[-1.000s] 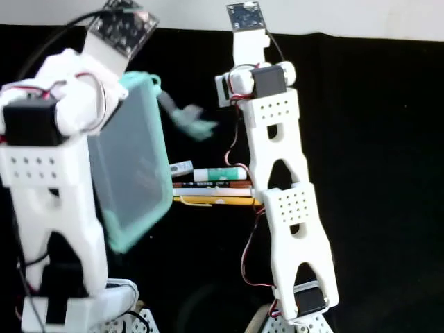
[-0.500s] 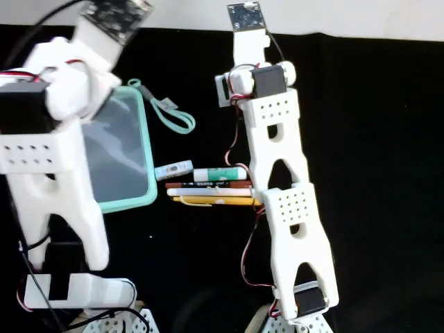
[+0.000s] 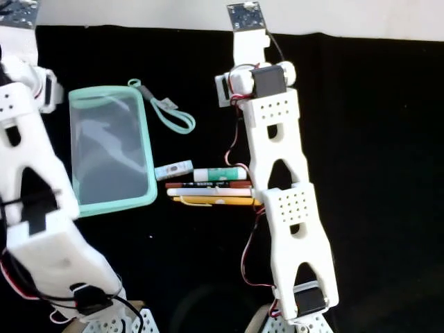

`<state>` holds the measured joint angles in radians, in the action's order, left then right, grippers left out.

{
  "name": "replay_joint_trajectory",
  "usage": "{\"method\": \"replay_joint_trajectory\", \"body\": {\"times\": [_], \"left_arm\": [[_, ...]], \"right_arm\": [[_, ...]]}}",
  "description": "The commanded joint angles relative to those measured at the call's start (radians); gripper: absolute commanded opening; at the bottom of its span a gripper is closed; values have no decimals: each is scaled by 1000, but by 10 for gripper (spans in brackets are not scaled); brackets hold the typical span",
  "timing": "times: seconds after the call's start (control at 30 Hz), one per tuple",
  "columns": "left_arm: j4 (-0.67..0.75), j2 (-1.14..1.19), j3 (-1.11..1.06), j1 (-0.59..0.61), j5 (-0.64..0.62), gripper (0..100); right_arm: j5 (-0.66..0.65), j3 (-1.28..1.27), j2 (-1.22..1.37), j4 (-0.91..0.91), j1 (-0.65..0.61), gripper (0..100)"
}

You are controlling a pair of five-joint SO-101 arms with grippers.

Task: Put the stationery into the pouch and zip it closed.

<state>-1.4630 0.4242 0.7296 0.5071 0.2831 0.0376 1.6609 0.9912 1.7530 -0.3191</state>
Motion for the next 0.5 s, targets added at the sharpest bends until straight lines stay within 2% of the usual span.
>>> {"method": "replay_joint_trajectory", "body": {"times": [0.0, 0.27, 0.47], "left_arm": [[92, 104, 151, 13, -222, 322], [109, 420, 463, -7, -241, 308], [229, 624, 630, -10, -242, 259]], "right_arm": [[8, 16, -4, 10, -7, 372], [8, 16, -2, 10, -7, 372], [8, 16, -2, 12, -7, 372]]}}
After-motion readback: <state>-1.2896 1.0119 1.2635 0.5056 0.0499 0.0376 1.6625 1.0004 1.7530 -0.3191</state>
